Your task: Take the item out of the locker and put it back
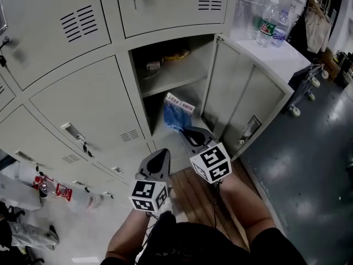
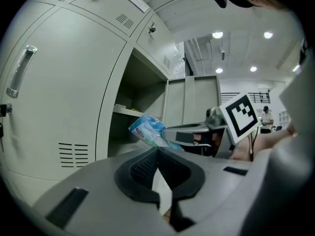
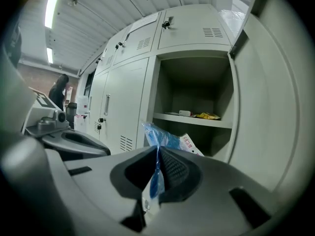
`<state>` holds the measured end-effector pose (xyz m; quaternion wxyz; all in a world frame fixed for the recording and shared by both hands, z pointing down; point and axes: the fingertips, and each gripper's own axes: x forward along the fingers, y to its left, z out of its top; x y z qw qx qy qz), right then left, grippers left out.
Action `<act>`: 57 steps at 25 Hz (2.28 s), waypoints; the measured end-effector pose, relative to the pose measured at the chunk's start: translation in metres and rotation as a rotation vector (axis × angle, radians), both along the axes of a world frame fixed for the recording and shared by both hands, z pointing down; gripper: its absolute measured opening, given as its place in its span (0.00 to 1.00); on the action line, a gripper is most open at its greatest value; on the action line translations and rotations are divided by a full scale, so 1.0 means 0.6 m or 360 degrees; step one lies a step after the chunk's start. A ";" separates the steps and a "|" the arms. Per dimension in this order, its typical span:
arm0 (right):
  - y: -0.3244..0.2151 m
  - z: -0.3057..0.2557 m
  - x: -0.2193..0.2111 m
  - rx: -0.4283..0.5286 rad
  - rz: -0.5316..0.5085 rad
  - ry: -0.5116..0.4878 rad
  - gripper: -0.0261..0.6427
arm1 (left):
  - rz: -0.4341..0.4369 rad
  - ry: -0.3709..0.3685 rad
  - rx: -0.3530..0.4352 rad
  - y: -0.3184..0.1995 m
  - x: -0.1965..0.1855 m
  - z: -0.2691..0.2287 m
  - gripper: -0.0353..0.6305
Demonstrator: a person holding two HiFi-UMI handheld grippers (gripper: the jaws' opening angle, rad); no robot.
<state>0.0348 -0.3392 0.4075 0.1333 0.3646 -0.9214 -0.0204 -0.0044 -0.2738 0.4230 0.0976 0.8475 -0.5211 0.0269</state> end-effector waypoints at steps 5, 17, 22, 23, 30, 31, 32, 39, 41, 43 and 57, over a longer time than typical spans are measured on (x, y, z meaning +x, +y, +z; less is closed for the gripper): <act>-0.065 0.025 -0.021 -0.0007 0.0002 0.0033 0.07 | 0.0018 -0.0039 -0.0003 -0.048 -0.011 0.014 0.06; -0.173 0.111 -0.055 -0.0093 0.0032 0.0131 0.07 | 0.0079 -0.0065 -0.0079 -0.106 -0.022 0.057 0.06; -0.204 0.136 -0.063 -0.0118 0.0046 0.0177 0.07 | 0.0099 -0.0066 -0.0109 -0.118 -0.030 0.072 0.06; -0.209 0.140 -0.066 -0.0119 0.0046 0.0189 0.07 | 0.0102 -0.0064 -0.0113 -0.120 -0.031 0.074 0.06; -0.241 0.170 -0.080 -0.0132 0.0046 0.0275 0.07 | 0.0132 -0.0052 -0.0133 -0.128 -0.035 0.085 0.06; -0.246 0.174 -0.082 -0.0132 0.0043 0.0283 0.07 | 0.0135 -0.0054 -0.0137 -0.128 -0.035 0.087 0.06; -0.250 0.178 -0.084 -0.0136 0.0040 0.0291 0.07 | 0.0137 -0.0057 -0.0141 -0.129 -0.036 0.090 0.06; -0.260 0.209 -0.087 -0.0221 0.0048 0.0354 0.07 | 0.0139 -0.0061 -0.0163 -0.133 -0.038 0.099 0.06; -0.257 0.215 -0.088 -0.0252 0.0036 0.0389 0.08 | 0.0136 -0.0063 -0.0168 -0.132 -0.038 0.101 0.06; -0.255 0.225 -0.089 -0.0279 0.0017 0.0417 0.11 | 0.0135 -0.0066 -0.0175 -0.131 -0.038 0.104 0.06; -0.243 0.239 -0.093 -0.0291 -0.0045 0.0454 0.28 | 0.0114 -0.0060 -0.0179 -0.117 -0.038 0.103 0.06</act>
